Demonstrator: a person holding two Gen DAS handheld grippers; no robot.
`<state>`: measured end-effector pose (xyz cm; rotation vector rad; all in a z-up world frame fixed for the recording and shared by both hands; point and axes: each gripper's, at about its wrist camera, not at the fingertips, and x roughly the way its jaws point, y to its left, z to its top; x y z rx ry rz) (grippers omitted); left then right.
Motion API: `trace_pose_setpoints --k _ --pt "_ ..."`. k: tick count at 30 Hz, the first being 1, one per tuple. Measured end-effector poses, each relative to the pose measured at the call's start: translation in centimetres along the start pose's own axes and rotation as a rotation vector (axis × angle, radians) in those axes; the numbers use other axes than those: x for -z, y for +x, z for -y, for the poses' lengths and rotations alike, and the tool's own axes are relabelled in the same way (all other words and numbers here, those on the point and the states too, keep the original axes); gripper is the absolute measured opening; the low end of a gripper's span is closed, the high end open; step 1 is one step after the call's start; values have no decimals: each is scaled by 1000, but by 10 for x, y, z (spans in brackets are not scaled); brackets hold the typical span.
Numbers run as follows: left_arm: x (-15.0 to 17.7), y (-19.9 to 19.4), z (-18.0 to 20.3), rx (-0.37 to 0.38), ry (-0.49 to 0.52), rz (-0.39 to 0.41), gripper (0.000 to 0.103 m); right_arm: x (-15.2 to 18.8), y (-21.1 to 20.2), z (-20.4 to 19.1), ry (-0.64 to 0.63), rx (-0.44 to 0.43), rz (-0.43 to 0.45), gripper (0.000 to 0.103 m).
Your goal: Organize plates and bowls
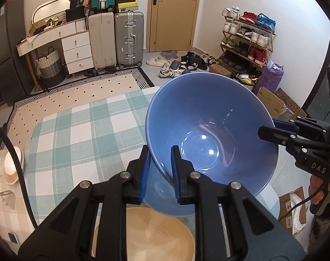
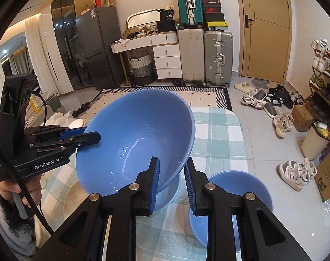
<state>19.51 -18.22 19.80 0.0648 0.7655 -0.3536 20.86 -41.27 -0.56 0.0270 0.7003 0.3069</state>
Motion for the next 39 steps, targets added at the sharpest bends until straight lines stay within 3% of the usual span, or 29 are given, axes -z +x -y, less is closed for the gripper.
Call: trace_pose_setpoints --k 12,39 --pt "21 11 -14 -24 -14 -22 15 18 22 -10 14 -45 -37 24" --pt "62 110 -48 -62 -22 -114 15 40 98 -5 5 -24 -143 24"
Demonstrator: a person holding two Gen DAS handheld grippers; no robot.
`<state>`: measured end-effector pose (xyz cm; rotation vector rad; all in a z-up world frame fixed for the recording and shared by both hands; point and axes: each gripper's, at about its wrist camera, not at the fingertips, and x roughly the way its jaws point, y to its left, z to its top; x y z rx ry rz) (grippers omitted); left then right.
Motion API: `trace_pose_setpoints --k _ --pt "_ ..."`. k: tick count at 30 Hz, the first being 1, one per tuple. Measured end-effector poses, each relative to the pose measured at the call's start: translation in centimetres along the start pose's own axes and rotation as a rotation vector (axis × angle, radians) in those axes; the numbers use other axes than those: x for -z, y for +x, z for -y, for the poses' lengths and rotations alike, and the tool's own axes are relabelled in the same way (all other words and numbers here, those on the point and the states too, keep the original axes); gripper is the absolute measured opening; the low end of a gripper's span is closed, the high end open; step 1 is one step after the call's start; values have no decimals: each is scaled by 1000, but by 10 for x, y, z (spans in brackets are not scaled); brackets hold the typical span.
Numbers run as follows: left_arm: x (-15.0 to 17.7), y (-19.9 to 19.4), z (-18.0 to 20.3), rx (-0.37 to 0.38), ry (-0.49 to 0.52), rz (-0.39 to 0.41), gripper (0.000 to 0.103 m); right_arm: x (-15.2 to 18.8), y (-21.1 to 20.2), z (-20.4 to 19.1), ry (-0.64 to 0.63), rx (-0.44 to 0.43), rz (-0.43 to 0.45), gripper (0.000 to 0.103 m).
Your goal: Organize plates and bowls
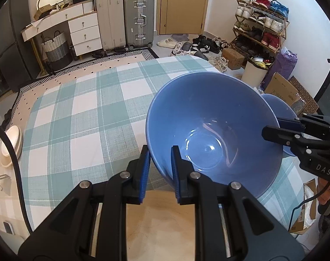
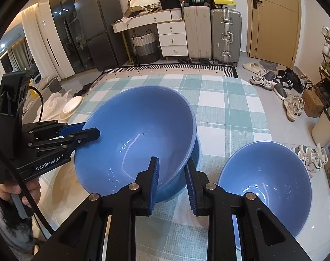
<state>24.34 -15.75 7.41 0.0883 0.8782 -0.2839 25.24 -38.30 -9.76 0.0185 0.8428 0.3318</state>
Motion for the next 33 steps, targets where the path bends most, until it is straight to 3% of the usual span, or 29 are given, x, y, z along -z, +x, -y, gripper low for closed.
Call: trace_pose_setpoints --k 18,33 --pt "5 39 13 -74 65 -18 15 11 25 7 -15 48 -40 25" --pt "10 46 19 -101 96 -27 17 17 32 7 -35 87 -62 25"
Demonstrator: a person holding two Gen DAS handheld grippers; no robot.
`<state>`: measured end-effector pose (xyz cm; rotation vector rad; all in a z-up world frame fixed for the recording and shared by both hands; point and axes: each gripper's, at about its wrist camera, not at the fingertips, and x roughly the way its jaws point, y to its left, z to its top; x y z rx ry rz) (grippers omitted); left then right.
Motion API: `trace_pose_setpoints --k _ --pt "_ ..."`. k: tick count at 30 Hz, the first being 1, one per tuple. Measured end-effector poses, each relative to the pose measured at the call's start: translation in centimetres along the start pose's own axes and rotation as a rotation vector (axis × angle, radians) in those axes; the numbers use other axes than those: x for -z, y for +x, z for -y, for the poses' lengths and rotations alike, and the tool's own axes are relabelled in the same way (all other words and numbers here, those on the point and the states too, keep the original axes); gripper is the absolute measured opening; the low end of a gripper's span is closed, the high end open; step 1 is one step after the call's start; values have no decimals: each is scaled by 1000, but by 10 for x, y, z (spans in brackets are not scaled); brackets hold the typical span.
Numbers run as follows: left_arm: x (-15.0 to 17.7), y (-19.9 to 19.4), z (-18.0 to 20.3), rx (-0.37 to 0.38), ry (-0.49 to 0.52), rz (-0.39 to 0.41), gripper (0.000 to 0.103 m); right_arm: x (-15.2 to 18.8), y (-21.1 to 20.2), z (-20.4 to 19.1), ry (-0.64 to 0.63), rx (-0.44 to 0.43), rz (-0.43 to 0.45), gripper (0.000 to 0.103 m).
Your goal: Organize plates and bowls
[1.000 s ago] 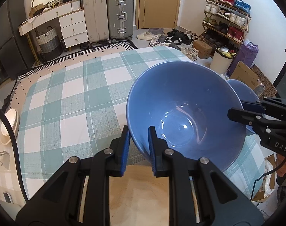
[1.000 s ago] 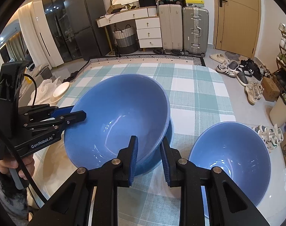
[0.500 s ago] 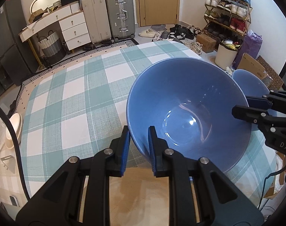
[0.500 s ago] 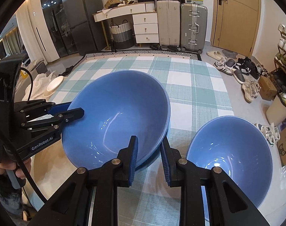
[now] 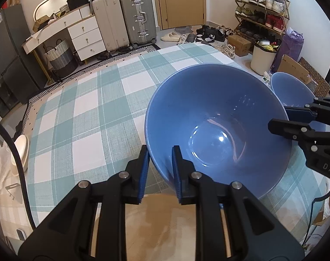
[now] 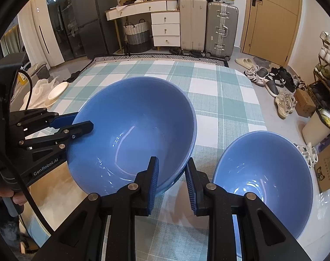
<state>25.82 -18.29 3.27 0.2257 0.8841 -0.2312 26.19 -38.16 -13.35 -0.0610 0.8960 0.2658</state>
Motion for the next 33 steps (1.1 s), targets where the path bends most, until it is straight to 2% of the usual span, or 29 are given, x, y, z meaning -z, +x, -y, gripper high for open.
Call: trace_pose_setpoints --k 21,27,29,31,32,33 --pt "3 8 -3 7 -6 -11 19 5 6 -3 -15 41 -3 28" --pt "3 5 -2 62 -16 -19 41 5 6 -2 -3 23 -9 32" --pt "3 3 -1 62 -19 -16 51 5 4 -2 0 16 -3 39" --pt "2 -1 -2 70 -28 -7 63 6 1 0 8 5 8 54" --pt "1 -3 -3 77 -36 0 73 6 -2 1 13 1 15 57" --pt "1 -7 -5 83 -45 9 76 6 -4 2 14 -1 24 65"
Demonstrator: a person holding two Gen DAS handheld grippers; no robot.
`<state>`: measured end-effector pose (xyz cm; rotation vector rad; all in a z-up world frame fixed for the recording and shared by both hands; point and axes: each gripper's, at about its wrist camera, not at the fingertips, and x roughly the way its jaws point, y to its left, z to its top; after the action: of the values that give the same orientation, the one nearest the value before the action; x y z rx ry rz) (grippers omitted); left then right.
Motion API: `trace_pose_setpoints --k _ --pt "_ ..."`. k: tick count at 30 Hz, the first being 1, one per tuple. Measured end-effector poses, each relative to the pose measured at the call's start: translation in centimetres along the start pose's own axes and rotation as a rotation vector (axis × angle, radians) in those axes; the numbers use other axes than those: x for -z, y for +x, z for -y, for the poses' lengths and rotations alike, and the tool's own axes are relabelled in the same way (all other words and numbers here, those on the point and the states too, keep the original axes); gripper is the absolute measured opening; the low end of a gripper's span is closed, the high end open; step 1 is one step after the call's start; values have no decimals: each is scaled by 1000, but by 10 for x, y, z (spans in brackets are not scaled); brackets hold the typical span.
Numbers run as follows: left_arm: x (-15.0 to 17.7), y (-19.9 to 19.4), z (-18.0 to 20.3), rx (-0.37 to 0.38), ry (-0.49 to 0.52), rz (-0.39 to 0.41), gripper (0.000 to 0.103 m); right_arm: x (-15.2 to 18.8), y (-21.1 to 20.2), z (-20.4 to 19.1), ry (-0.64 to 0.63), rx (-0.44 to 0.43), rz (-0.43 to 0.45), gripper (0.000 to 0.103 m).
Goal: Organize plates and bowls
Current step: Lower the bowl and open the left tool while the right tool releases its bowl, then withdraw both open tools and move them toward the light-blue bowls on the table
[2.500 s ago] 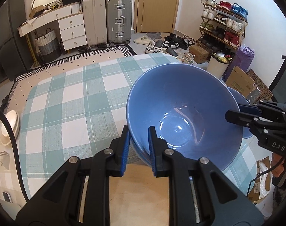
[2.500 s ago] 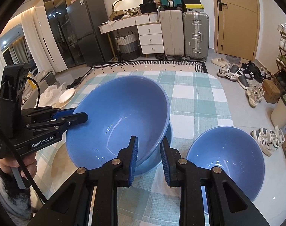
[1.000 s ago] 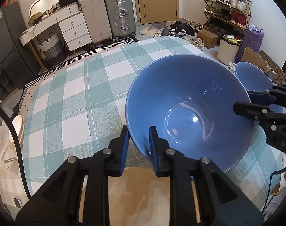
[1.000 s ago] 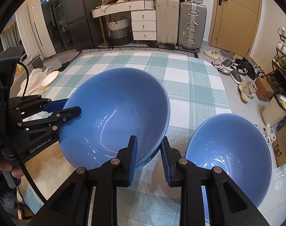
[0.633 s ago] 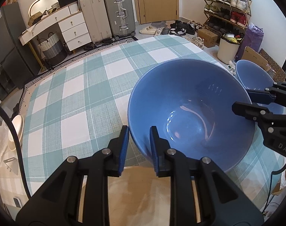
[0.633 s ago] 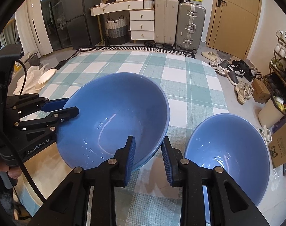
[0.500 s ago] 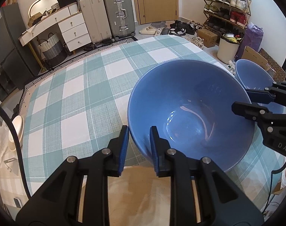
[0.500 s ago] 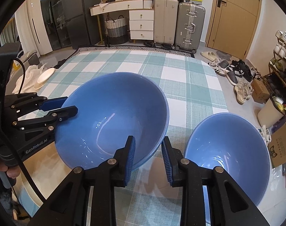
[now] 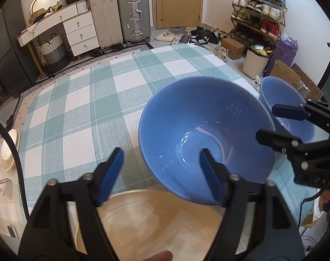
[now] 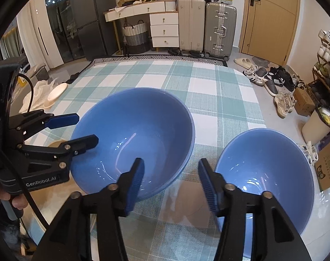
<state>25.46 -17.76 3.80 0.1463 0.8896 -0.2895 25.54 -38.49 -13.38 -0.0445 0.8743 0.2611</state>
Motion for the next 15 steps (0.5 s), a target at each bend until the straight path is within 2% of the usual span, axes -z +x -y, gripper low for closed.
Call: trace_pose_setpoints --k 1,4,5,7,15 --pt "-1 -4 -1 9 -9 11 76 0 -3 1 1 -3 11 77" --pt "-2 -15 -5 44 -34 28 80 0 -15 2 12 -16 59 90" --pt "-3 -18 -6 55 -43 34 85 0 -19 2 14 -20 67 92" --pt "-2 -26 -7 65 -56 49 102 0 -26 4 21 -29 88 99" --pt "1 -59 -6 77 -84 104 101 4 -59 16 81 -47 163 102"
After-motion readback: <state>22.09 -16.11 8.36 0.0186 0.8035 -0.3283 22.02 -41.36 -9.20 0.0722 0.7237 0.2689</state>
